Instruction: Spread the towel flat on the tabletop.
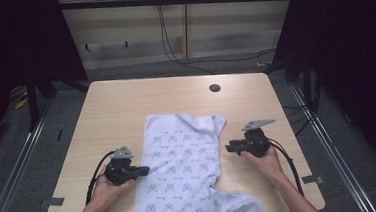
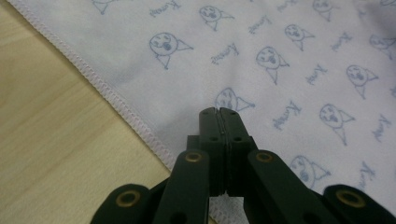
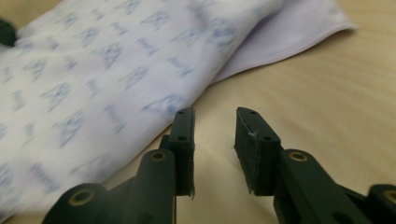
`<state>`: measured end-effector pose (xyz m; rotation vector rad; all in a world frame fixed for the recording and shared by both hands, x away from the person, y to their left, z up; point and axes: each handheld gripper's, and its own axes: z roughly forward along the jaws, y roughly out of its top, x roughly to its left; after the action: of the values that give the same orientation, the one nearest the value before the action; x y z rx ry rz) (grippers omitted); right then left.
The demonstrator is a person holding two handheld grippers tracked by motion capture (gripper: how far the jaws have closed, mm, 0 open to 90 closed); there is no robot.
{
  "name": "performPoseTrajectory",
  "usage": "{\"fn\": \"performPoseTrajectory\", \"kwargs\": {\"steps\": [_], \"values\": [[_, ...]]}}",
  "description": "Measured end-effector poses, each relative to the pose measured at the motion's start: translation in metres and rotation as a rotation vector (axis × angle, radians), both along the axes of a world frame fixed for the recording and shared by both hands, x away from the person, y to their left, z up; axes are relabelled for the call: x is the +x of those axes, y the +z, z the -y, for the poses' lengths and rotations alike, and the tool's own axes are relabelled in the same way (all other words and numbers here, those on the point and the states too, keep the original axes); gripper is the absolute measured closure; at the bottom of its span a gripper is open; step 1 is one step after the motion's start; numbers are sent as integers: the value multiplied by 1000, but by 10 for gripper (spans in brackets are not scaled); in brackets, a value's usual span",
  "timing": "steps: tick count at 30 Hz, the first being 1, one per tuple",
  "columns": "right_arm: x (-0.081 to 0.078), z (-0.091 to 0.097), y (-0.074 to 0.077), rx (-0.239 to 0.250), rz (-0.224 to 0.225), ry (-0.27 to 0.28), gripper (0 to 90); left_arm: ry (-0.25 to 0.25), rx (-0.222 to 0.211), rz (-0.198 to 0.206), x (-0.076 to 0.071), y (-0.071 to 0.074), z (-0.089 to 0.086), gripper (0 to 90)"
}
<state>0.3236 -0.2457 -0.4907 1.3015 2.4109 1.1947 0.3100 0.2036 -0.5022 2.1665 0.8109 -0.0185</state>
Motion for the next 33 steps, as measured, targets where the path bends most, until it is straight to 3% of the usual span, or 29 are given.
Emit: {"fn": "performPoseTrajectory", "kwargs": {"steps": [2, 3, 5, 6, 8, 10, 15, 16, 19, 20, 21, 22, 23, 24, 26, 27, 28, 29, 30, 31, 32, 33], "values": [[18, -6, -4, -26, 8, -13, 692, 3, 10, 13, 2, 0, 1, 887], [18, -6, -4, -26, 8, -13, 692, 3, 10, 13, 2, 0, 1, 882], [44, -16, -8, -6, 20, -18, 670, 10, -11, 1, 7, -1, 4, 873], [44, -16, -8, -6, 20, -18, 670, 10, -11, 1, 7, -1, 4, 861], [59, -22, -8, 13, 34, -37, 650, 15, -13, 10, 10, -1, 5, 853], [73, -27, -13, -5, 23, -50, 612, 16, -18, 24, 14, 1, 6, 840], [72, -34, -17, -56, 59, -25, 602, 51, -31, 43, 23, 0, 5, 790], [69, -35, -17, -69, 71, -25, 606, 54, -4, 59, 27, -3, 8, 804], [66, -35, -18, -85, 88, -18, 617, 69, 11, 60, 31, -2, 10, 888], [62, -33, -19, -98, 107, -19, 658, 62, 39, 82, 30, -1, 11, 895], [62, -33, -19, -98, 107, -19, 658, 62, 39, 82, 30, -1, 11, 900], [57, -29, -19, -124, 132, -18, 727, 59, 89, 111, 25, 2, 12, 900], [57, -29, -19, -124, 132, -18, 727, 59, 89, 111, 25, 2, 12, 900], [56, -24, -18, -131, 127, -35, 865, 58, 116, 129, 22, 3, 12, 900], [58, -22, -18, -135, 119, -38, 885, 64, 108, 120, 22, 3, 11, 900], [62, -18, -15, -180, 111, -85, 897, 70, 102, 110, 23, 3, 10, 900], [66, -12, -13, -178, 84, -114, 899, 78, 90, 108, 25, 2, 8, 900], [66, -12, -13, -178, 84, -114, 899, 78, 90, 108, 25, 2, 8, 900], [75, 5, -10, -170, 82, -176, 900, 84, 82, 106, 27, 1, 7, 900], [75, 5, -10, -170, 82, -176, 900, 84, 82, 106, 27, 1, 7, 900], [81, 25, -1, -129, 91, -243, 900, 84, 76, 102, 29, 1, 6, 900], [83, 34, 4, -100, 96, -272, 900, 88, 76, 106, 30, 1, 6, 900]]}}
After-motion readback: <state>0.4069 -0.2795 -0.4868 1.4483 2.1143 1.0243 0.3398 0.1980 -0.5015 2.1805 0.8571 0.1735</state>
